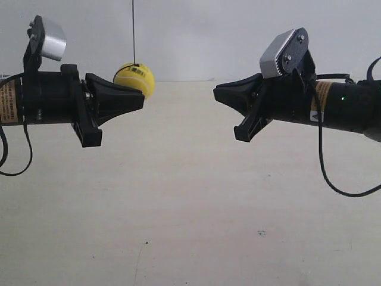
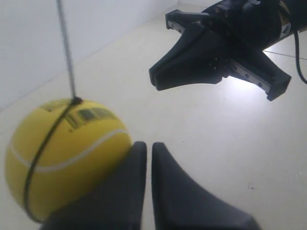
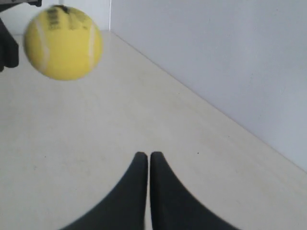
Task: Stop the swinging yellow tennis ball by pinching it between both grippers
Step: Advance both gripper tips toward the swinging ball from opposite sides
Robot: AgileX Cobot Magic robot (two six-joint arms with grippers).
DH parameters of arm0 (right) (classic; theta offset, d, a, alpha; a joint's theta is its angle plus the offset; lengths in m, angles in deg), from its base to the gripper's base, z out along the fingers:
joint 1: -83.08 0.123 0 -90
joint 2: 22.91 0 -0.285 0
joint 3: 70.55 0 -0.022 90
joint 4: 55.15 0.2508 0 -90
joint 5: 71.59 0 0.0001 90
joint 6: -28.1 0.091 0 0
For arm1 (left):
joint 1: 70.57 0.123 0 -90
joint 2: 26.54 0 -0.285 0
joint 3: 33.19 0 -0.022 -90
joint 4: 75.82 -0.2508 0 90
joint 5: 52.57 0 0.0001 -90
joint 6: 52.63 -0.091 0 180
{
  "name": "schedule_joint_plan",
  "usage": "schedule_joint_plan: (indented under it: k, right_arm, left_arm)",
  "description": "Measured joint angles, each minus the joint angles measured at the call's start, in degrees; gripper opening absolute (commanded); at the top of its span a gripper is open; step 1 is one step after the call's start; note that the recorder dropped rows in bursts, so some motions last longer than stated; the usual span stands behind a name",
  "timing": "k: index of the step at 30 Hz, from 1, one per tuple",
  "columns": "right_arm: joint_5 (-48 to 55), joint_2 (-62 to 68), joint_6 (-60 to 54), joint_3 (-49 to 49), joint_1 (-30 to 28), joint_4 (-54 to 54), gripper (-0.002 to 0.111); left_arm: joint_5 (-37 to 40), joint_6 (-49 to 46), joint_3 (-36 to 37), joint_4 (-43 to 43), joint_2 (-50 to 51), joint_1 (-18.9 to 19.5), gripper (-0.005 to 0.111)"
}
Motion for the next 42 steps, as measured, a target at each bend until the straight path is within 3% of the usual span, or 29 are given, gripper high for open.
schedule_joint_plan:
  k: [22, 30, 35, 42]
  right_arm:
    - [-2.7, 3.0, 1.9, -2.9, 0.0, -1.7, 0.0]
    - [-3.8, 3.0, 2.5, -3.0, 0.0, -2.0, 0.0]
    - [-4.7, 3.0, 3.0, -3.0, 0.0, -2.9, 0.0]
    - [-6.6, 3.0, 3.4, -3.0, 0.0, -3.3, 0.0]
  left_arm:
    - [1.8, -2.9, 0.0, 2.6, 0.0, 0.0, 0.005]
    - [-0.1, -4.0, 0.0, 3.6, 0.0, 0.0, 0.005]
    - [-5.9, -4.0, 0.0, 1.3, 0.0, -0.1, 0.005]
    - [-6.2, -4.1, 0.0, 0.8, 0.5, -0.1, 0.005]
